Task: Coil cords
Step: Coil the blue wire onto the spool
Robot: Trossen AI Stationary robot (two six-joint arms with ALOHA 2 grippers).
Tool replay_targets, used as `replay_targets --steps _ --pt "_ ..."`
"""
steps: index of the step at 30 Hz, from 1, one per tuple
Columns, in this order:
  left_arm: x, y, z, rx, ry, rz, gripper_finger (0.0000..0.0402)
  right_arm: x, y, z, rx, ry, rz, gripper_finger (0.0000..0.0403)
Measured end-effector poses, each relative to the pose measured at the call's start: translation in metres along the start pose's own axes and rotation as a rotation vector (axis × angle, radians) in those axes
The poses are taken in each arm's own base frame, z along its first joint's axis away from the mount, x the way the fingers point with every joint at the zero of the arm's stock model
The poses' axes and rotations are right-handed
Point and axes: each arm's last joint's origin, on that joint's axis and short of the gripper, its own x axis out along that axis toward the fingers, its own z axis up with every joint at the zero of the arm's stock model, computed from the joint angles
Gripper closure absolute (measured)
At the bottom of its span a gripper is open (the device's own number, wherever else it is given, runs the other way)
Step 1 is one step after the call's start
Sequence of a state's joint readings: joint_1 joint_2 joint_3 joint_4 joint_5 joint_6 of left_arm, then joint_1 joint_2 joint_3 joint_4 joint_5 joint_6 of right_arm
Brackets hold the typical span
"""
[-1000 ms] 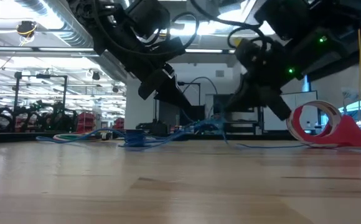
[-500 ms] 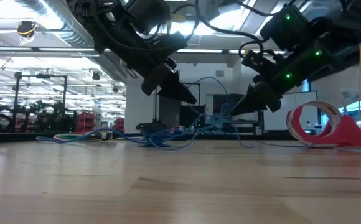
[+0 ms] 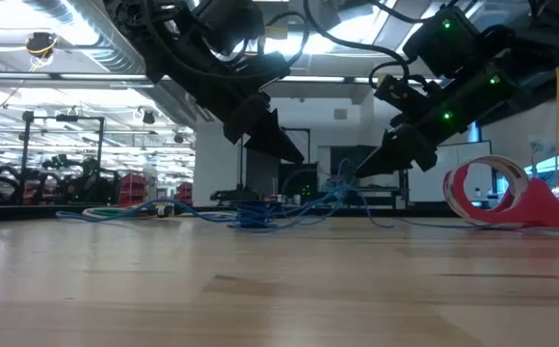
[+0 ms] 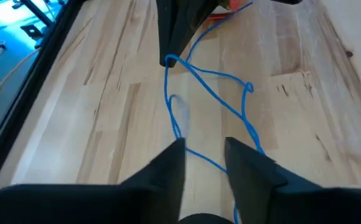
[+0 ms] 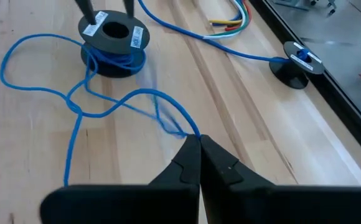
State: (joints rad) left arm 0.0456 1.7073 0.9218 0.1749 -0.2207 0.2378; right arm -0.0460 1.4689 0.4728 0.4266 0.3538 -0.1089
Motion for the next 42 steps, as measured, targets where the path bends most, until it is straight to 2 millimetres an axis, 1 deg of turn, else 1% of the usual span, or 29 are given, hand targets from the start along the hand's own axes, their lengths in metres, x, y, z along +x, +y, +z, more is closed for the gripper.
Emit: replay_targets --steps 4,8,14,18,23,29,33,35,39,42 --pt "-0.004 -0.001 0.005 -0.013 0.005 -0.008 0.0251 0.000 0.000 0.000 0.000 0.001 0.000 0.0402" --pt "-0.008 -0.002 0.021 -0.031 -0.058 -0.008 0.0235 0.000 0.000 0.000 0.000 0.000 0.001 0.0402" --pt "-0.001 -0.006 0.016 -0.031 -0.050 -0.017 0.0238 0.000 0.001 0.000 0.000 -0.003 0.026 0.0402" --pt "0.009 -0.006 0.014 -0.060 -0.092 -0.084 0.0240 0.000 0.001 0.001 0.002 -0.015 0.025 0.0402" --pt "0.014 0.000 0.011 -0.151 -0.096 -0.119 0.0240 0.000 0.001 0.003 0.002 -0.027 0.031 0.0402" --pt "0.015 0.006 0.014 -0.288 -0.140 -0.160 0.0240 0.000 0.001 0.003 0.001 -0.029 0.031 0.0402" --pt "0.022 0.005 0.010 -0.347 -0.136 -0.259 0.0240 0.000 0.001 0.003 0.000 -0.028 0.031 0.0402" --pt "0.027 0.005 0.008 -0.364 -0.136 -0.258 0.0240 0.000 0.001 0.003 -0.001 -0.029 0.031 0.0402" --pt "0.037 0.009 0.004 -0.383 -0.109 -0.181 0.0240 0.000 0.001 0.003 -0.014 -0.029 0.031 0.0402" --pt "0.039 0.013 0.002 -0.390 -0.105 -0.159 0.0240 0.000 0.001 0.003 -0.021 -0.029 0.031 0.0402"
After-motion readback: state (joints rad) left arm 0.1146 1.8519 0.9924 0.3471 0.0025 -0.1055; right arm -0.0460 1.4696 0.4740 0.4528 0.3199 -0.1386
